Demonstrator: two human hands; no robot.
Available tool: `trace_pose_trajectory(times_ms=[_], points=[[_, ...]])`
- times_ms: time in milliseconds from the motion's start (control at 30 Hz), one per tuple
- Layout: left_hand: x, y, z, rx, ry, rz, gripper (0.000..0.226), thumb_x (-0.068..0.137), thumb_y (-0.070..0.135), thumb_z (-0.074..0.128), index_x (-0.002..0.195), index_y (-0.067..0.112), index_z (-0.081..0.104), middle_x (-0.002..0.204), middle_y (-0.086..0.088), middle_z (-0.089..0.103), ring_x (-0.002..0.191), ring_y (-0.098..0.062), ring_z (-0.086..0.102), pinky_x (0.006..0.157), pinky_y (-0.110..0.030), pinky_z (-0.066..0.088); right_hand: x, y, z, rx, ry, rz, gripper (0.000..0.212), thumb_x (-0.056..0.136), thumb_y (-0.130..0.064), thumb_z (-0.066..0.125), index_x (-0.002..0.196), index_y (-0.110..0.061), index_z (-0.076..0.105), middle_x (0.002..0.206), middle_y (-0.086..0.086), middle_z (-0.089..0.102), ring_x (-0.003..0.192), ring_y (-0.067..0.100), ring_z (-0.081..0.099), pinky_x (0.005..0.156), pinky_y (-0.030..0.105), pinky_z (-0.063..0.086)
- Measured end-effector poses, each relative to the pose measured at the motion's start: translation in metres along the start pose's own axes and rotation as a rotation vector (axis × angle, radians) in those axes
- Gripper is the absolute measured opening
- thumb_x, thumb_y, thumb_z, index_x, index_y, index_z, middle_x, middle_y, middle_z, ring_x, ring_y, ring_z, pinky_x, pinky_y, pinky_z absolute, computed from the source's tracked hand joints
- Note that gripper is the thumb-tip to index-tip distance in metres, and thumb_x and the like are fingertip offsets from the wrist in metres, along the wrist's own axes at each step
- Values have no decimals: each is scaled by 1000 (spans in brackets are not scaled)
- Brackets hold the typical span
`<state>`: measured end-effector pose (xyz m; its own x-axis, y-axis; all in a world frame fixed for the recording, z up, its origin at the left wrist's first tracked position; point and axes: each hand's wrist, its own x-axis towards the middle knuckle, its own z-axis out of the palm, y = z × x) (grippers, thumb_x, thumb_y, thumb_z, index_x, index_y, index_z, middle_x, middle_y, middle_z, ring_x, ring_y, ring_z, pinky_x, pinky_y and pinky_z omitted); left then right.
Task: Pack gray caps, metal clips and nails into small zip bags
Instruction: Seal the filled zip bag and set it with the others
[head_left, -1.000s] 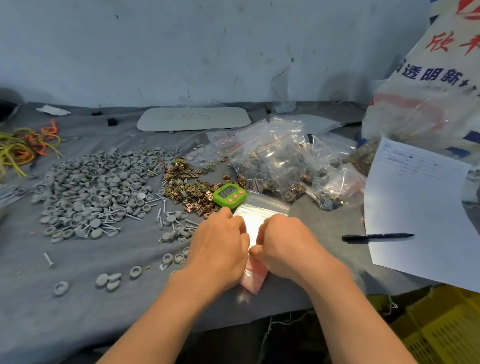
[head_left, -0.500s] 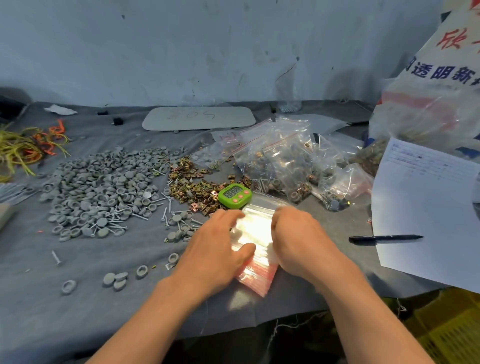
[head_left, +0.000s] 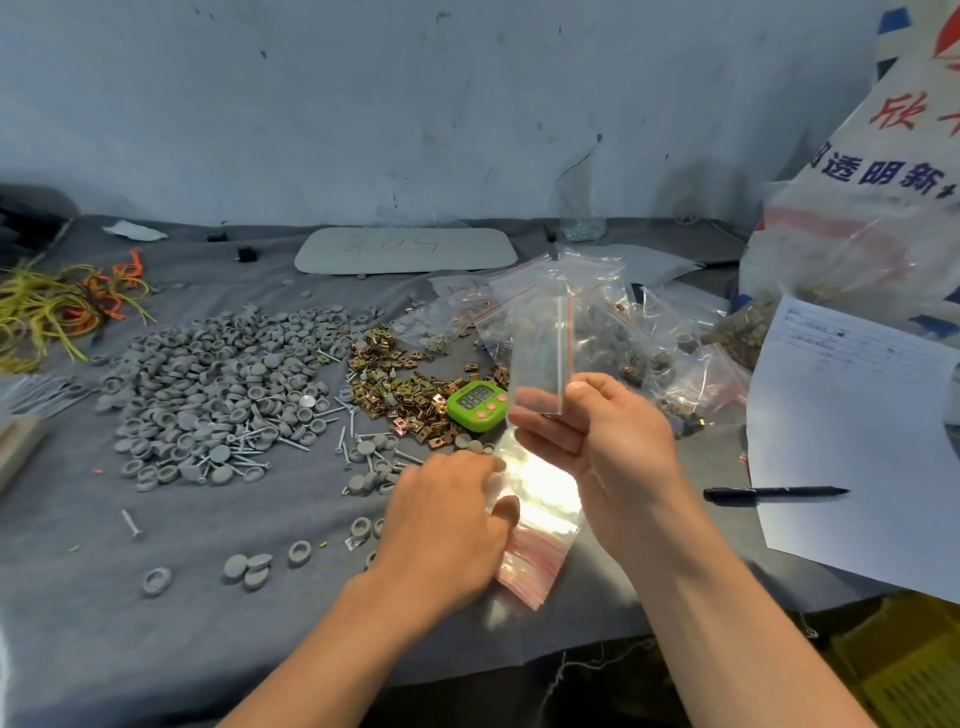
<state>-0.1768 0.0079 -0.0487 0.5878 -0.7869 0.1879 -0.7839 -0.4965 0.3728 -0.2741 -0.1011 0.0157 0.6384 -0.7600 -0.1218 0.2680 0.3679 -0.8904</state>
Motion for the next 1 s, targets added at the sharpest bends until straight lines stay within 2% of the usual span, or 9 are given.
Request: trace_pose_trajectory(times_ms=[67, 133, 200, 333, 433, 600, 733, 867, 1000], points=[[2, -2, -15, -392, 30, -205, 43, 90, 26, 68, 130, 40, 61, 118, 15, 72, 107, -11, 67, 97, -38, 52, 1, 5, 0, 21, -2, 35, 15, 105, 0, 46, 98, -8, 56, 85, 14, 79, 72, 22, 77, 64, 32, 62], [4, -5, -34, -998, -35, -384, 53, 86, -2, 60, 125, 34, 61, 105, 4, 79, 99, -17, 74, 92, -42, 59, 4, 10, 0, 21, -17, 67, 17, 100, 5, 52, 107, -6, 62, 85, 12, 79, 69, 18, 76, 66, 32, 61], [5, -9, -50, -1294, -65, -466, 48, 88, -5, 54, 121, 28, 63, 102, 2, 80, 97, -16, 76, 86, -37, 61, 5, 14, 2, 1, -94, 124, 24, 97, 6, 56, 114, -5, 68, 89, 12, 79, 71, 17, 75, 66, 31, 60], [-1, -15, -61, -1121, 126, -403, 10, 93, 8, 69, 98, 14, 75, 80, -1, 73, 71, -12, 66, 68, -28, 57, 4, 28, 19, -157, -238, 74, 19, 87, 6, 70, 103, -2, 77, 87, 19, 77, 69, 21, 71, 66, 29, 59], [-8, -21, -67, -1051, 213, -390, 11, 89, 15, 75, 79, 15, 76, 66, -5, 72, 56, -16, 64, 53, -26, 52, 0, 39, 37, -275, -231, -80, 19, 82, 11, 75, 91, -5, 78, 76, 15, 76, 64, 20, 69, 65, 29, 57], [-19, -41, -86, -850, 408, -441, 16, 81, 26, 81, 80, 42, 77, 67, 1, 76, 61, -18, 75, 65, -43, 64, -4, 56, 65, -618, -199, -314, 25, 72, 3, 80, 76, -21, 80, 71, -4, 77, 68, 14, 76, 69, 39, 64], [-27, -50, -100, -786, 332, -450, 28, 63, 68, 68, 77, 46, 79, 68, 9, 76, 67, -12, 76, 69, -45, 65, -9, 70, 84, -813, -257, -542, 24, 78, -2, 77, 79, -26, 80, 70, -17, 74, 68, 2, 72, 67, 30, 60], [-28, -69, -112, -658, 322, -498, 13, 75, 35, 71, 76, 46, 78, 63, 10, 74, 65, -9, 74, 73, -41, 64, -6, 80, 99, -812, -396, -518, 23, 79, -4, 78, 88, -25, 84, 75, -17, 76, 73, 0, 72, 68, 19, 56], [-23, -96, -114, -656, 275, -568, 25, 83, 1, 70, 71, 21, 79, 62, -3, 74, 62, -16, 72, 69, -36, 63, 2, 87, 108, -771, -420, -417, 22, 85, -11, 73, 87, -30, 84, 73, -19, 76, 73, -1, 72, 65, 14, 52]])
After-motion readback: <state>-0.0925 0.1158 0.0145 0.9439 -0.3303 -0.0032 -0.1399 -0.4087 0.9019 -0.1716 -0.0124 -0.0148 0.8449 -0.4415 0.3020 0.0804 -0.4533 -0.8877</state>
